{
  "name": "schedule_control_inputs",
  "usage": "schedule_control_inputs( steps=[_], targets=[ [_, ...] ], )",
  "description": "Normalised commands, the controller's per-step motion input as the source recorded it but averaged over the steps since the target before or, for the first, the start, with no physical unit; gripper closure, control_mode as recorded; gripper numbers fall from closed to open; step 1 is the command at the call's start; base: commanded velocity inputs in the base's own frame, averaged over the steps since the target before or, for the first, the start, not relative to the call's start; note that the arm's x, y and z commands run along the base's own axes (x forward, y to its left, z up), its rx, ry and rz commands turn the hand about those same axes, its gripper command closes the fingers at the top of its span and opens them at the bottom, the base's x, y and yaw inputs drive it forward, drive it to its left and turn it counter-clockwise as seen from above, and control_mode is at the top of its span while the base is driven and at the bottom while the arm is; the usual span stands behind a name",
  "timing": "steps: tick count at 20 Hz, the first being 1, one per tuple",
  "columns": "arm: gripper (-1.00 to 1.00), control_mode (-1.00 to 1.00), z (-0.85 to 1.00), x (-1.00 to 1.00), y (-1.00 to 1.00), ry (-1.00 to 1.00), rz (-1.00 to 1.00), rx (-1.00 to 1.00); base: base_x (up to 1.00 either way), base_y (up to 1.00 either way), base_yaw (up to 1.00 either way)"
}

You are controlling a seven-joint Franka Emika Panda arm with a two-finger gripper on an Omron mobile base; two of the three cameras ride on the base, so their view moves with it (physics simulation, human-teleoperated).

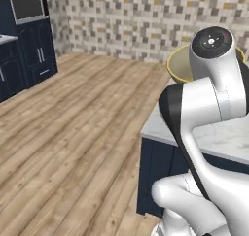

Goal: Move the bowls from the cabinet to the plates on the dining table.

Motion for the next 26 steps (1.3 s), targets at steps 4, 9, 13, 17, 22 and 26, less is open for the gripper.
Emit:
schedule_control_inputs(
  steps=[4,9,13,17,22,26],
  targets=[
    [1.0,1.0,0.0,0.0,0.0,0.0,0.0,0.0,0.0,-0.46,-0.38],
    [1.0,1.0,0.0,0.0,0.0,0.0,0.0,0.0,0.0,-0.47,-0.38],
    [1.0,1.0,0.0,0.0,0.0,0.0,0.0,0.0,0.0,-0.5,-0.37],
    [1.0,1.0,0.0,0.0,0.0,0.0,0.0,0.0,-0.02,-0.44,-0.34],
    [1.0,1.0,0.0,0.0,0.0,0.0,0.0,0.0,-0.16,-0.42,-0.28],
    [1.0,1.0,0.0,0.0,0.0,0.0,0.0,0.0,-0.02,-0.48,-0.25]
  ],
)
